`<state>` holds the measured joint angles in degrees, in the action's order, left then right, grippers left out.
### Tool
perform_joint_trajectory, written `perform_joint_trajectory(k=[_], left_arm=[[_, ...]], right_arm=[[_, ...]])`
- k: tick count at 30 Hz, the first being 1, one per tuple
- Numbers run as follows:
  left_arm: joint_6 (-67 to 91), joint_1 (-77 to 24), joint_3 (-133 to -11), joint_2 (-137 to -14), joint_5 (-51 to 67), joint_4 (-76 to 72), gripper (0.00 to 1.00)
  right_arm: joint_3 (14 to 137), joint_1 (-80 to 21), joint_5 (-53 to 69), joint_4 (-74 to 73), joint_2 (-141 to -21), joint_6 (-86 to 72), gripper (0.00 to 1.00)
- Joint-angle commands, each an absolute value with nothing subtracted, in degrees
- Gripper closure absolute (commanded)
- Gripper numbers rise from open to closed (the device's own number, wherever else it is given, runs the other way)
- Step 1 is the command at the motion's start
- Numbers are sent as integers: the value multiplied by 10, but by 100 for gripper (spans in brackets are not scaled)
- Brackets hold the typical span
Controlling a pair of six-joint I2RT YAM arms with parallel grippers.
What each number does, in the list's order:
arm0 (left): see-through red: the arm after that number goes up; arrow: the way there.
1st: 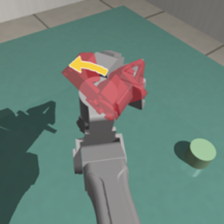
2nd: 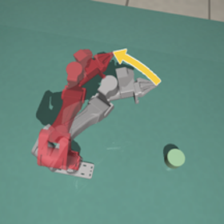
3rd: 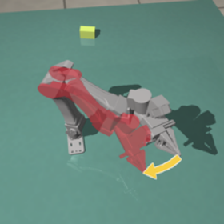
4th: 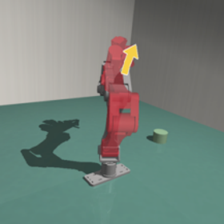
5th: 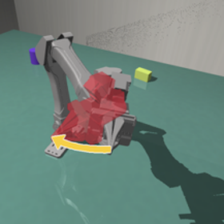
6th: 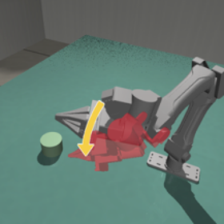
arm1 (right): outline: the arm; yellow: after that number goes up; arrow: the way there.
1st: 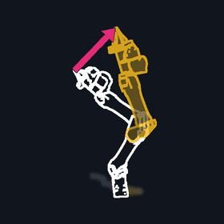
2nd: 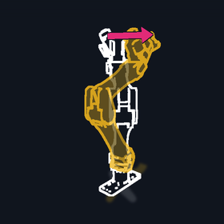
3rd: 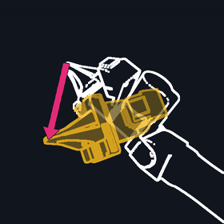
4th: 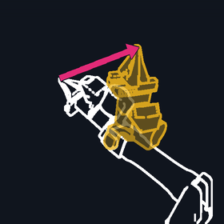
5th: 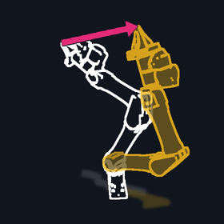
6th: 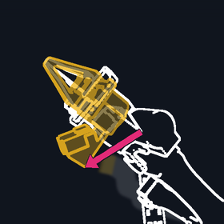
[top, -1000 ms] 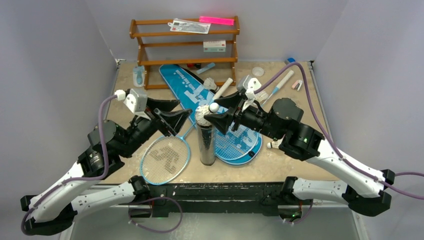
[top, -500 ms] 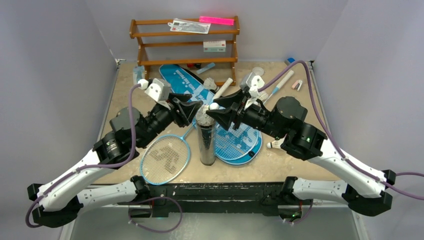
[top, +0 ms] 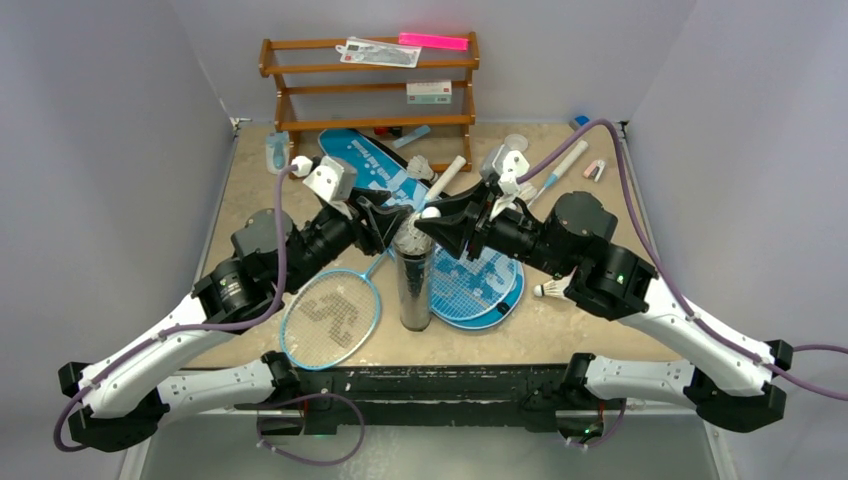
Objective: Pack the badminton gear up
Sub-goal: Place the shuttlecock at the shuttle tube.
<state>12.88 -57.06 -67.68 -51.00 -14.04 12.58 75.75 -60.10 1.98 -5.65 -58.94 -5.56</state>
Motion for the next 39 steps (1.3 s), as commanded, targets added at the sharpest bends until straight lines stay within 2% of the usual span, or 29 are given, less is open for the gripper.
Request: perform_joint_trajectory(k=[1,35,39], left_arm=[[133,-570,-706,-511,-116,140,56],[159,-570,-673,-517,-103,192,57],[158,-570,-674,-515,-103,193,53]], right_arm=[[788,-601,31,-61,-594,-55,66],[827,-601,70,-124,-630,-43,66],[825,-601,67,-125,-628,-40,64]])
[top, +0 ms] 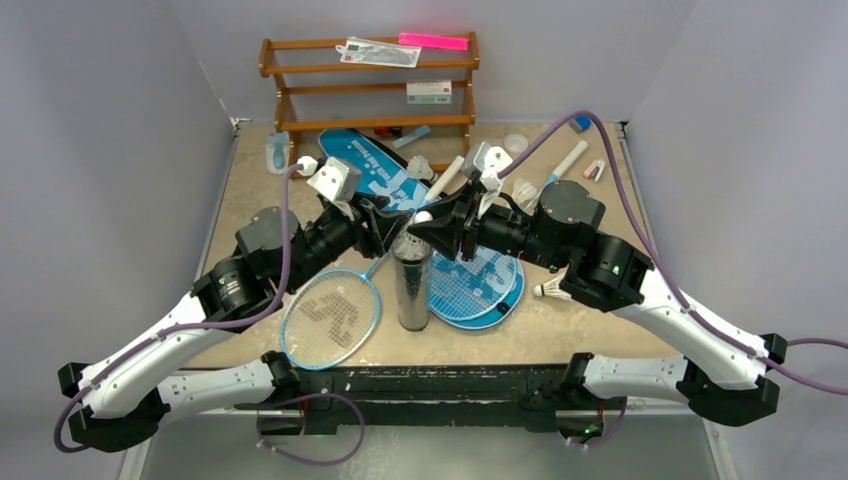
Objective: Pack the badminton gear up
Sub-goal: Place the shuttlecock at the shuttle tube.
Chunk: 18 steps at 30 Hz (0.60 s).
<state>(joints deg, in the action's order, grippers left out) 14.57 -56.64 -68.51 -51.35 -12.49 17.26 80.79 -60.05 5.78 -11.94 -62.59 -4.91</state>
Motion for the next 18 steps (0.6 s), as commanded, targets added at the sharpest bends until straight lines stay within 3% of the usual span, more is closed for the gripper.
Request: perform_joint_trajectory(k=[1,18], left_arm=[[158,-570,-674,-515,-101,193,53],[157,-570,-697,-533,-92,230,48]], right_arm=[[825,-601,67,-126,-628,-40,64],[831,-601,70,-152,-635,-29,66]])
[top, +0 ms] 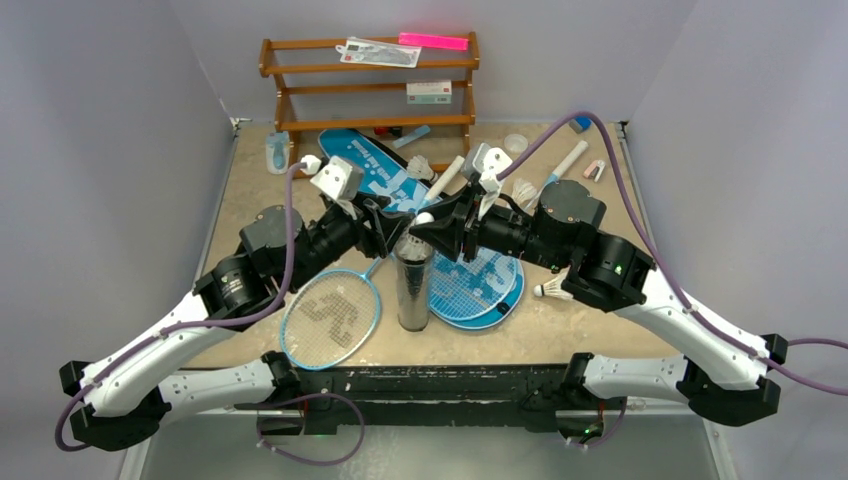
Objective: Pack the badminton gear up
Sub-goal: Place the shuttlecock at the shuttle tube.
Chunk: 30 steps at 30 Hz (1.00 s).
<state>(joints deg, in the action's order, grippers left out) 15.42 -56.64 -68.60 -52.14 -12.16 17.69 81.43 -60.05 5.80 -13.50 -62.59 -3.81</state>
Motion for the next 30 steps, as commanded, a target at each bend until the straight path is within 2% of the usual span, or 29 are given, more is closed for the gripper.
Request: perform_joint_trajectory(k=[1,13,19,24,30], left_arm=[[155,-570,-705,-533,-94,233,47],[185,-570,-785,-527,-113,278,37],[208,-570,-748,-489,-134,293,38],[228,-570,-711,-462,-142,310,44],[241,-570,-668,-434,-128,292,44]], right_arm=[[832,-601,70,-154,-637,-28,66],[835,-601,61,-171,-653,-20,66],[839,-601,62,-175,-658,-16,66],[845,-602,61,-178,-655,-15,66],[846,-601,60,-180,-650,-14,66]])
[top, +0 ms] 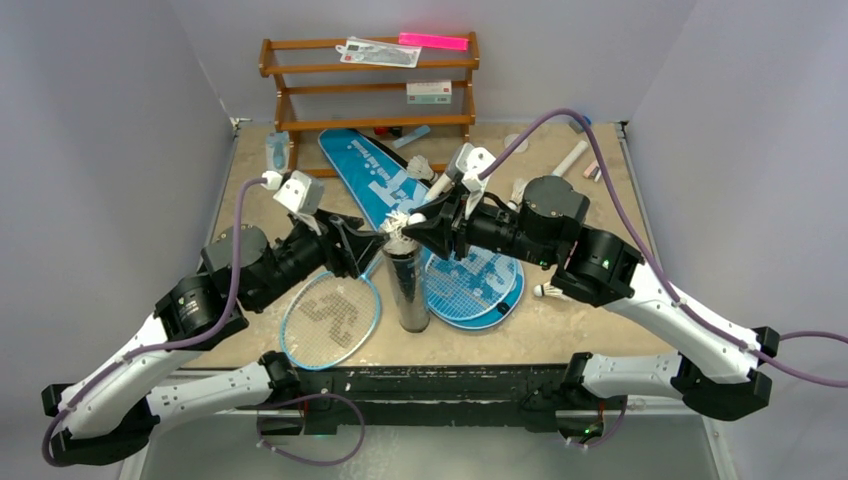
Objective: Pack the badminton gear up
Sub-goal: Place the shuttlecock at the shuttle tube.
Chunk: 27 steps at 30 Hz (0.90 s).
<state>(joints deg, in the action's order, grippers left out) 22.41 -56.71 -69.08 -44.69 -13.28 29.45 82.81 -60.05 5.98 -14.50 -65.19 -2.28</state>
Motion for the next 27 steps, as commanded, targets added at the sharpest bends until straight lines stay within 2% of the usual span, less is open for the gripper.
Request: perform_joint_trajectory(k=[1,8,27], left_arm=[[241,-570,-665,-433,-130,291,45],[238,-570,-668,-459,-138,294,57],[229,-570,-670,-496,-122,279,59]], right_arm=[[846,-601,60,-180,-649,-13,66],[855,-601,72,-185,-649,-15,66],[937,-601,100,-294,-676,-30,68]])
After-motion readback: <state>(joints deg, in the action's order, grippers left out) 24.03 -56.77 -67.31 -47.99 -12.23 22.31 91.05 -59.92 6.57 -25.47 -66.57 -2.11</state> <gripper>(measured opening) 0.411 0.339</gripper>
